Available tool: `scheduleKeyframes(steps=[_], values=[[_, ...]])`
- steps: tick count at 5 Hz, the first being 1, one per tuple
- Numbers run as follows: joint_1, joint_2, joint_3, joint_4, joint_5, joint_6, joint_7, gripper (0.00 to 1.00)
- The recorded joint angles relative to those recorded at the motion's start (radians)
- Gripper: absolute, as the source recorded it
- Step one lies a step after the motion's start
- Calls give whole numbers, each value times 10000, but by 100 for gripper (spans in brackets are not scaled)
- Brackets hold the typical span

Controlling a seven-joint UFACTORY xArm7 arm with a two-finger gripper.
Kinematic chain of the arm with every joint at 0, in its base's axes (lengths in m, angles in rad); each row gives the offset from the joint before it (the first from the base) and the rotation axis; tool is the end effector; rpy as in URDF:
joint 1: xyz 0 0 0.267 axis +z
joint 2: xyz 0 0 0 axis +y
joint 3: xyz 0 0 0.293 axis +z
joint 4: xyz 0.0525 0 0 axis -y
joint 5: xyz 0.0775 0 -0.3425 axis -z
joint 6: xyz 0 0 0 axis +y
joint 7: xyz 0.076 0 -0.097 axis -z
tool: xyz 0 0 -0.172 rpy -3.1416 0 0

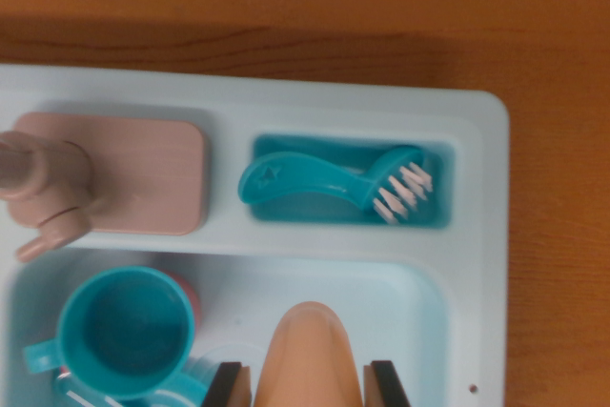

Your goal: Pick detergent from the sink

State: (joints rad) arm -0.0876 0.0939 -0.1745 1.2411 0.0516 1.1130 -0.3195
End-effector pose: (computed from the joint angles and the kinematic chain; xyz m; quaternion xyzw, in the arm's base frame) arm 0.4944 -0.1220 0.2182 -0.9996 -0.0182 -0.0215 0.0094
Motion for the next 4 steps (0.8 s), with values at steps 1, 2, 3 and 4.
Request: scheduleKeyframes(steps=[1, 2, 3, 4], values=[[7, -117, -7, 364, -36, 478, 34, 100], [7, -117, -7, 364, -36, 478, 34, 100], [13, -233, -14, 728, -73, 957, 67, 100], [13, -233, -14, 728, -73, 957, 67, 100]])
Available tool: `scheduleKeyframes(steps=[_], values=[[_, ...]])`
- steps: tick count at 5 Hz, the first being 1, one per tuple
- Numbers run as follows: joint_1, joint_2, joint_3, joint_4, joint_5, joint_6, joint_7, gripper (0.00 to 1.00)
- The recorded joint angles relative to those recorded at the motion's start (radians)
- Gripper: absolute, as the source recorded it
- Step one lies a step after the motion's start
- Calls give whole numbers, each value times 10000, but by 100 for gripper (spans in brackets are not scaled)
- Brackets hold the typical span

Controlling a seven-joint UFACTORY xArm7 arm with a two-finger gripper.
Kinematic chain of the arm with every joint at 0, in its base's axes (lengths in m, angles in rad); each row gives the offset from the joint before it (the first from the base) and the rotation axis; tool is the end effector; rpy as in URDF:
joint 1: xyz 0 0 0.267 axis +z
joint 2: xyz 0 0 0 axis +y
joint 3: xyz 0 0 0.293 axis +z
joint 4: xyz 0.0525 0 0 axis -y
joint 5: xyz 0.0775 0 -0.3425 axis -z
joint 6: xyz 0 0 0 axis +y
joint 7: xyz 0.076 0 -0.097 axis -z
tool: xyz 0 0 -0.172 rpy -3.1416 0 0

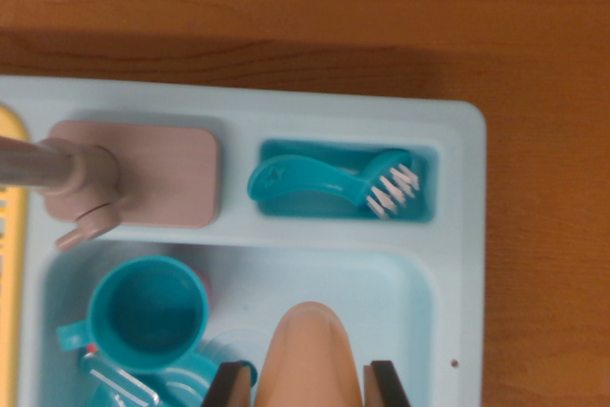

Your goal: Pick detergent from the sink

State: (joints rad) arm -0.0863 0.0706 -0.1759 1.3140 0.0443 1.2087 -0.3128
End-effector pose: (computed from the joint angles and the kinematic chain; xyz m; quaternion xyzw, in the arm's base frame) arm 0.4929 -0.1219 0.2532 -0.9996 -0.0181 -0.0214 0.0090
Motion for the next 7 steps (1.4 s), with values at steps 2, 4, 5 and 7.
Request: scheduleKeyframes(steps=[2, 4, 5, 7], values=[[6, -105, -6, 329, -33, 432, 30, 100], [12, -212, -13, 662, -66, 870, 61, 100], [18, -313, -19, 977, -98, 1283, 90, 100], [23, -408, -25, 1273, -127, 1672, 117, 100]])
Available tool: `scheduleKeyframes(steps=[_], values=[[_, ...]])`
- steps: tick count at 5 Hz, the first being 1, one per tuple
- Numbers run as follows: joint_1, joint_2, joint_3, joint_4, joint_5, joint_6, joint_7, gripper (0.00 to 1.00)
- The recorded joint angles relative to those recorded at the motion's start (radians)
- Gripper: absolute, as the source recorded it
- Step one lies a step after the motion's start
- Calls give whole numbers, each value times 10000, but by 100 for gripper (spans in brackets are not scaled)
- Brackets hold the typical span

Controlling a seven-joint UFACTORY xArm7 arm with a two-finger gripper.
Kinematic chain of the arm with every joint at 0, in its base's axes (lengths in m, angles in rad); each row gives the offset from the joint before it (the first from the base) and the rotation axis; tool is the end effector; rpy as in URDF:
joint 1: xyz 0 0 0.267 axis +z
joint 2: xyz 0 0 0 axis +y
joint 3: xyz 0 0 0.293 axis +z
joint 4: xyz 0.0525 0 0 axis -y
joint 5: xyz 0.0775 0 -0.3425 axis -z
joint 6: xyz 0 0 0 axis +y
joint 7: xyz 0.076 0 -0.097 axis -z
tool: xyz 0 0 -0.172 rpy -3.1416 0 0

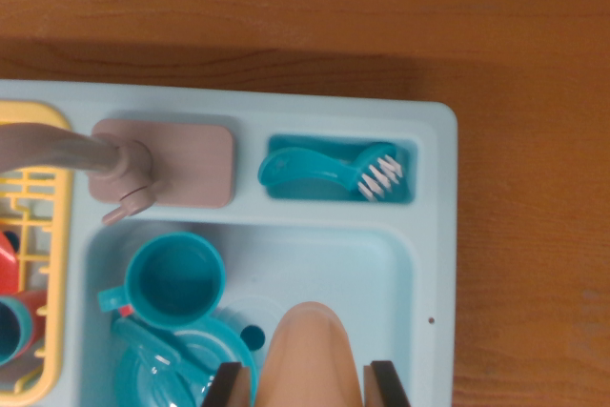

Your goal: Pick detergent from the sink

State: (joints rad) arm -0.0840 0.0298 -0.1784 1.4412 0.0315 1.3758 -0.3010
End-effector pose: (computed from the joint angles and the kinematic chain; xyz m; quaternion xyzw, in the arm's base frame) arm 0.4823 -0.1211 0.3147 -0.9996 -0.0166 -0.0209 0.0073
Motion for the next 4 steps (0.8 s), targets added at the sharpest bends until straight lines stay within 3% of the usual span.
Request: scheduleKeyframes(steps=[1, 2, 3, 4], values=[[0, 0, 0, 0, 0, 0, 0, 100], [5, -85, -5, 265, -27, 348, 24, 100], [5, -85, -5, 265, -27, 348, 24, 100], [9, -156, -9, 485, -49, 637, 45, 100]])
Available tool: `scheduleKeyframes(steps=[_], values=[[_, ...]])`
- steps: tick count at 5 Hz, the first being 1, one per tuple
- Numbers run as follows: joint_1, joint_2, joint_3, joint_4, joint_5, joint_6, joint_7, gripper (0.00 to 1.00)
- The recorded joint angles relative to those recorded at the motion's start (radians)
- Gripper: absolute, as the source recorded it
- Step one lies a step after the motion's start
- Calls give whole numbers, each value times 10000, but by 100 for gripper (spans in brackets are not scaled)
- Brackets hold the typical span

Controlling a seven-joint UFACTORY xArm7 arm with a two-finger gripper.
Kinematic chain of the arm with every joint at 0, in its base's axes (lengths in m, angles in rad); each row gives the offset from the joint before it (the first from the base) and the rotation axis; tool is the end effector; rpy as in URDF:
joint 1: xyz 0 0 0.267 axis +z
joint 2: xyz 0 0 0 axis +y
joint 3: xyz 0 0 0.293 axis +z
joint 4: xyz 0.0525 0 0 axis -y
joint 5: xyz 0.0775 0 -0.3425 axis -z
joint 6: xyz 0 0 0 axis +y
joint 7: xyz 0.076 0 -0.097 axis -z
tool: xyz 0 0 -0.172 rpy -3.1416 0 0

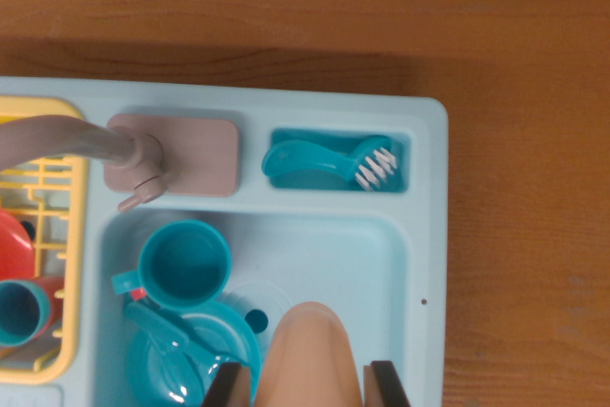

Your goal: Pick detergent from the sink

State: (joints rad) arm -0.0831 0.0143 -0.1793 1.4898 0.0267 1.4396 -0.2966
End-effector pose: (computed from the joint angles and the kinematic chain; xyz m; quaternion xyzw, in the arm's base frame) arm 0.4756 -0.1205 0.3379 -0.9996 -0.0156 -0.0207 0.0065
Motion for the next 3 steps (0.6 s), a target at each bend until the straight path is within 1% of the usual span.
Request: scheduleKeyframes(steps=[1, 2, 3], values=[[0, 0, 0, 0, 0, 0, 0, 100], [4, -63, -4, 197, -20, 258, 18, 100], [4, -63, -4, 197, -20, 258, 18, 100]])
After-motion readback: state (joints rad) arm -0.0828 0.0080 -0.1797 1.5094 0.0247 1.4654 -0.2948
